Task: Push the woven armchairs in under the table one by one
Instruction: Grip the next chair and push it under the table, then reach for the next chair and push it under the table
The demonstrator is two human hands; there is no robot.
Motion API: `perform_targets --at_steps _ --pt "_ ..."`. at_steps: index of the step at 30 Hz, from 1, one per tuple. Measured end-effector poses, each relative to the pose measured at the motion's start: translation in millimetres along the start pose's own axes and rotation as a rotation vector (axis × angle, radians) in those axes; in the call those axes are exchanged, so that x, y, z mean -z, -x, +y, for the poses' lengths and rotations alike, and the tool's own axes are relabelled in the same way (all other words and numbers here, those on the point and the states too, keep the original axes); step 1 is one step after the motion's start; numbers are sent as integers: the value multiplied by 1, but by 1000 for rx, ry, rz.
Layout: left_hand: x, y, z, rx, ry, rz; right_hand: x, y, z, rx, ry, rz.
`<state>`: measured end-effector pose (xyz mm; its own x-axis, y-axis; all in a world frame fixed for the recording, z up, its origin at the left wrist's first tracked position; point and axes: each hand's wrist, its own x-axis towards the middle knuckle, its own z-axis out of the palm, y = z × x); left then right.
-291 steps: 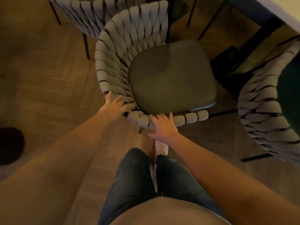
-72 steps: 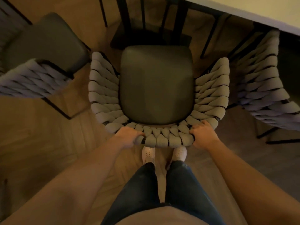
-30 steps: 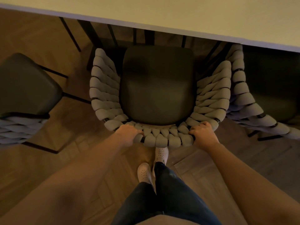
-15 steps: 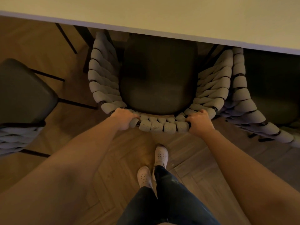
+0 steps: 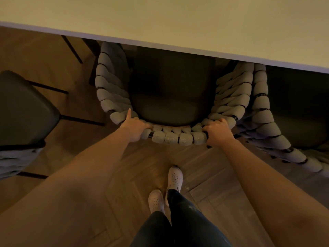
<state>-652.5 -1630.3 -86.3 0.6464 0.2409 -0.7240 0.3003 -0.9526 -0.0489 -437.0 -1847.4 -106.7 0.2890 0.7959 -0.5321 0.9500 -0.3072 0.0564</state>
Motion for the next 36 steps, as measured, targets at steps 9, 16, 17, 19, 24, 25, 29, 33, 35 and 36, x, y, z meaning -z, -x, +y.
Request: perform_targets --at_steps 9,16,17,19,24,25,29,33,35,36 --pt "-13 3 5 169 -1 44 5 2 -3 -7 -9 -15" --pt "-37 51 0 102 231 212 8 6 -26 -46 3 -54" --pt "-45 63 0 110 278 254 10 7 -29 -67 12 -60" --pt "-65 88 -1 151 362 313 17 8 -37 -127 44 -141" --pt "-136 157 -17 269 459 294 47 13 -105 -208 -177 -304" --pt "-152 172 -22 297 470 288 52 16 -132 -195 -244 -251" --pt "-225 245 -54 386 524 296 59 35 -270 -21 -429 140" --pt "-295 319 -93 515 574 292 60 50 -406 82 -483 210" --pt "-332 358 -117 584 591 275 60 53 -471 123 -498 161" --pt "-347 376 -128 615 596 266 60 54 -498 146 -498 144"
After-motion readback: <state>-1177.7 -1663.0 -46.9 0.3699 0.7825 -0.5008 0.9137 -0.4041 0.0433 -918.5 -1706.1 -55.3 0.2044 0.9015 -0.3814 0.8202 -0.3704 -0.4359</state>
